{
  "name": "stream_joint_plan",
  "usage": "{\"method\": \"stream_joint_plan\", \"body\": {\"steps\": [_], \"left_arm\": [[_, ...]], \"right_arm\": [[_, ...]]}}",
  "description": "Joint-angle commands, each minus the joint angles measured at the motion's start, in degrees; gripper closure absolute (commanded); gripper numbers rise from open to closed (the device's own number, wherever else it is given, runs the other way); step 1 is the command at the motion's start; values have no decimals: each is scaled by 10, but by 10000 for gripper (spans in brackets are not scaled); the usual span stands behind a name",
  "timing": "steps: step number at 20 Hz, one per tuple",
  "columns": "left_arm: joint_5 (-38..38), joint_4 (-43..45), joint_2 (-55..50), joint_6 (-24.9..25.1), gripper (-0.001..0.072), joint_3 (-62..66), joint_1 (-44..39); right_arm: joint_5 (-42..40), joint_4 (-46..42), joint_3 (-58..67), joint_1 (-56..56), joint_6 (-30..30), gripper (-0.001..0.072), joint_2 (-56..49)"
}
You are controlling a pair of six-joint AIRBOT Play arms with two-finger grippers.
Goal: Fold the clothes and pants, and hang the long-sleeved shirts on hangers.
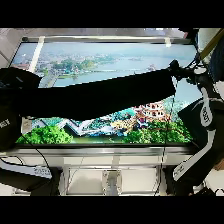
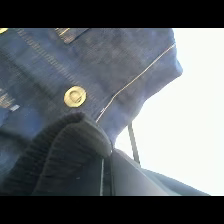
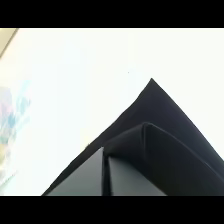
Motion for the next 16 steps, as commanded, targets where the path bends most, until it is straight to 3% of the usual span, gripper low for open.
{"method": "stream_joint_plan", "body": {"steps": [1,2,3,6,10,13,16], "left_arm": [[56,0,-22,-2,637,3,-23],[63,0,-21,-2,322,3,-24],[64,0,-17,-2,177,5,-23],[63,0,21,-2,177,5,-13],[62,2,125,9,179,5,-2],[42,2,205,92,180,5,-41],[-6,2,254,165,180,5,-113]], "right_arm": [[-47,0,15,12,2,568,-28],[-47,0,15,12,2,374,-28],[-41,1,19,11,2,372,-27],[28,-17,54,-13,1,372,-19],[230,-109,143,-83,1,375,-5],[371,-153,170,-115,14,375,-6],[426,-146,170,-126,29,369,-32]]}}
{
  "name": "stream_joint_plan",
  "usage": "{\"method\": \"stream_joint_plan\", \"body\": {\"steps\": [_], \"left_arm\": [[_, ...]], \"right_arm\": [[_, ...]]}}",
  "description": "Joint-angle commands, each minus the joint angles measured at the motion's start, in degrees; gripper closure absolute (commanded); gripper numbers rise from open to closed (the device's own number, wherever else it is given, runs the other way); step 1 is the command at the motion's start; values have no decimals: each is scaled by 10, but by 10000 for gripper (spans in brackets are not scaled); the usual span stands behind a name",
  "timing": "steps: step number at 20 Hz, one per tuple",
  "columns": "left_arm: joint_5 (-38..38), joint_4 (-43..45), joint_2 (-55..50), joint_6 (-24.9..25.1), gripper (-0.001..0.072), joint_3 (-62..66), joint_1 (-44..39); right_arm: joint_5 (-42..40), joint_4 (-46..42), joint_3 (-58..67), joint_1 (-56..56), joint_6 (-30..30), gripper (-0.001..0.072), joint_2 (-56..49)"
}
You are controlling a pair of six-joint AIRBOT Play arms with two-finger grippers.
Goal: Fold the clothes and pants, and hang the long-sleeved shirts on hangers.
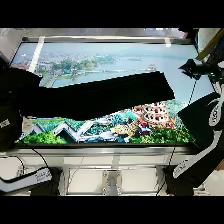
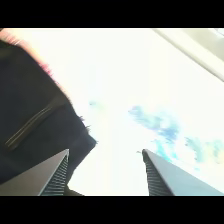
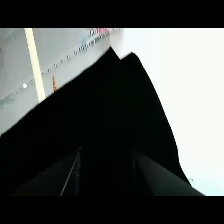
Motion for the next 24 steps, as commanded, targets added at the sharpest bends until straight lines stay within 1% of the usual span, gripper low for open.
{"method": "stream_joint_plan", "body": {"steps": [1,2,3,4,5,6,8,13,17,18,20,22,24], "left_arm": [[-65,0,62,89,179,0,-79],[-88,0,67,104,179,0,-105],[-107,0,69,113,179,0,-132],[-115,0,69,115,179,0,-155],[-114,0,68,116,179,0,-177],[-110,1,68,126,179,0,-195],[-108,12,68,145,180,0,-222],[-108,19,68,147,180,0,-247],[-108,19,68,147,180,0,-253],[-109,19,68,147,181,0,-255],[-109,19,62,147,180,0,-257],[-109,19,51,147,180,0,-261],[-109,19,33,147,180,0,-268]], "right_arm": [[106,-2,12,-23,11,363,-29],[109,14,12,-26,9,316,-45],[109,27,12,-30,4,241,-60],[107,40,12,-30,-16,231,-74],[101,43,12,-30,-30,186,-85],[91,43,12,-30,-38,179,-96],[75,43,12,-32,-47,180,-112],[65,43,12,-31,-47,186,-137],[56,42,12,-14,-49,216,-140],[54,39,12,-8,-49,244,-141],[49,30,12,6,-49,247,-141],[49,19,12,23,-48,267,-141],[50,6,12,38,-44,267,-141]]}}
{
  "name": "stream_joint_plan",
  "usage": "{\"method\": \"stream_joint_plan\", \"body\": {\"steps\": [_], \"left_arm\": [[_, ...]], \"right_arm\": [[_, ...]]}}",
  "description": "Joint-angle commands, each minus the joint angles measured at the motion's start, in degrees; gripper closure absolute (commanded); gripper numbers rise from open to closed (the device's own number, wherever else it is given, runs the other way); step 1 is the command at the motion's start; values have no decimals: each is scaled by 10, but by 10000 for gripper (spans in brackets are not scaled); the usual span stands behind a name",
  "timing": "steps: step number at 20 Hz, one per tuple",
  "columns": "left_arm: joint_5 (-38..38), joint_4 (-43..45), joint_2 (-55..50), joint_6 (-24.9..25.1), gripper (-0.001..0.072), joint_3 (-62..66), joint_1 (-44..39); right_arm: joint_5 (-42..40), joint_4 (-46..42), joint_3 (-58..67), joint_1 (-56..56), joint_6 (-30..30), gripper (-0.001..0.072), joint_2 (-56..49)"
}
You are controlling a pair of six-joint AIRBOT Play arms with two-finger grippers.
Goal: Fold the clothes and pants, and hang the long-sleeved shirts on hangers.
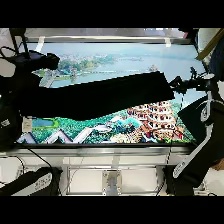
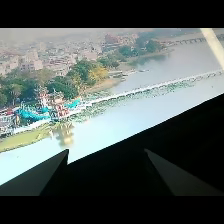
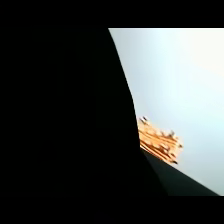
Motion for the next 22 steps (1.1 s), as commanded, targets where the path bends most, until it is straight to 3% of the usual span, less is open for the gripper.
{"method": "stream_joint_plan", "body": {"steps": [1,2,3,5,7,8,9,13,18,22], "left_arm": [[0,0,-28,1,180,0,-12],[0,0,-39,0,180,0,-17],[0,0,-52,0,180,0,-23],[0,0,-78,0,180,0,-38],[1,-2,-100,0,264,0,-55],[1,-8,-110,0,381,0,-64],[3,-19,-120,0,679,0,-75],[45,-113,-179,0,696,0,-137],[116,-199,-283,0,696,0,-239],[121,-216,-342,-4,696,0,-275]], "right_arm": [[1,-23,0,27,4,267,-1],[2,-21,0,34,4,267,-1],[3,-21,0,41,3,316,-1],[3,-15,0,53,3,557,-1],[14,9,8,61,2,696,0],[28,26,18,61,1,702,2],[40,41,26,61,0,702,7],[53,134,30,73,-8,702,73],[52,133,30,151,-13,703,134],[47,119,29,241,-13,703,137]]}}
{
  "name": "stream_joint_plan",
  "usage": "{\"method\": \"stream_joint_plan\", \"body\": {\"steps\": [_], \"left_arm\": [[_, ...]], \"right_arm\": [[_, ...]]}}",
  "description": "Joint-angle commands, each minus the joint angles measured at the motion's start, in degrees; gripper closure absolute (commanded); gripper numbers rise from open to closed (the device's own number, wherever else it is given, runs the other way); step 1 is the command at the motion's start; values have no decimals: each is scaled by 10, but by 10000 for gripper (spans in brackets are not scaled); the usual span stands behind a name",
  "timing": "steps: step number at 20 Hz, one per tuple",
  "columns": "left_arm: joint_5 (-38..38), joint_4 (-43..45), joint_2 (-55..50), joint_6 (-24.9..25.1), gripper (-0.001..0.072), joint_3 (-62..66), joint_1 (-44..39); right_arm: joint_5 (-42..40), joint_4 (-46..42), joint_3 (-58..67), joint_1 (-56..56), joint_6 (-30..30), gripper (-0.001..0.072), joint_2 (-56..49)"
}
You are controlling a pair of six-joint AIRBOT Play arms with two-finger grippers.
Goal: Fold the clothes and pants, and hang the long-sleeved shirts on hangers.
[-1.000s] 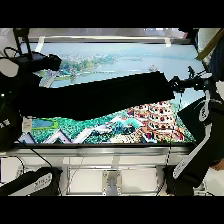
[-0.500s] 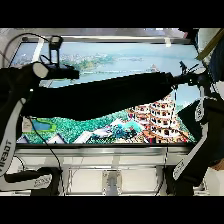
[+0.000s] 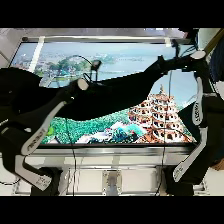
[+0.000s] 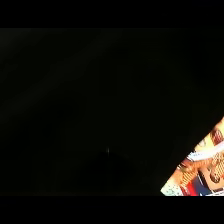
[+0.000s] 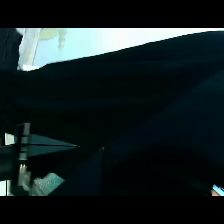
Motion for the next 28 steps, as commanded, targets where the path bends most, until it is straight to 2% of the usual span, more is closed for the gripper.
{"method": "stream_joint_plan", "body": {"steps": [1,3,7,10,14,15,16,17,21,25,28], "left_arm": [[17,-23,-38,-14,696,0,-23],[3,-16,-19,-21,697,0,16],[-79,-15,57,-32,697,0,149],[-131,-15,122,-31,696,0,238],[-176,1,186,-25,696,0,303],[-184,10,196,-25,696,0,310],[-189,23,206,-25,696,0,313],[-190,35,212,-25,696,0,316],[-190,50,223,-25,696,0,317],[-190,50,223,-25,696,0,314],[-194,50,222,-25,696,0,300]], "right_arm": [[-11,-22,0,80,0,702,9],[-20,-63,0,128,2,703,8],[-45,-144,-1,225,12,703,-7],[-84,-161,-13,293,9,703,-31],[-138,-169,-13,370,-5,687,-73],[-153,-172,-13,384,-5,544,-75],[-162,-171,-11,392,-5,314,-74],[-159,-171,-6,396,-5,272,-71],[-108,-196,-5,358,-5,273,-21],[-1,-265,-6,255,-1,274,52],[18,-254,-24,169,42,273,67]]}}
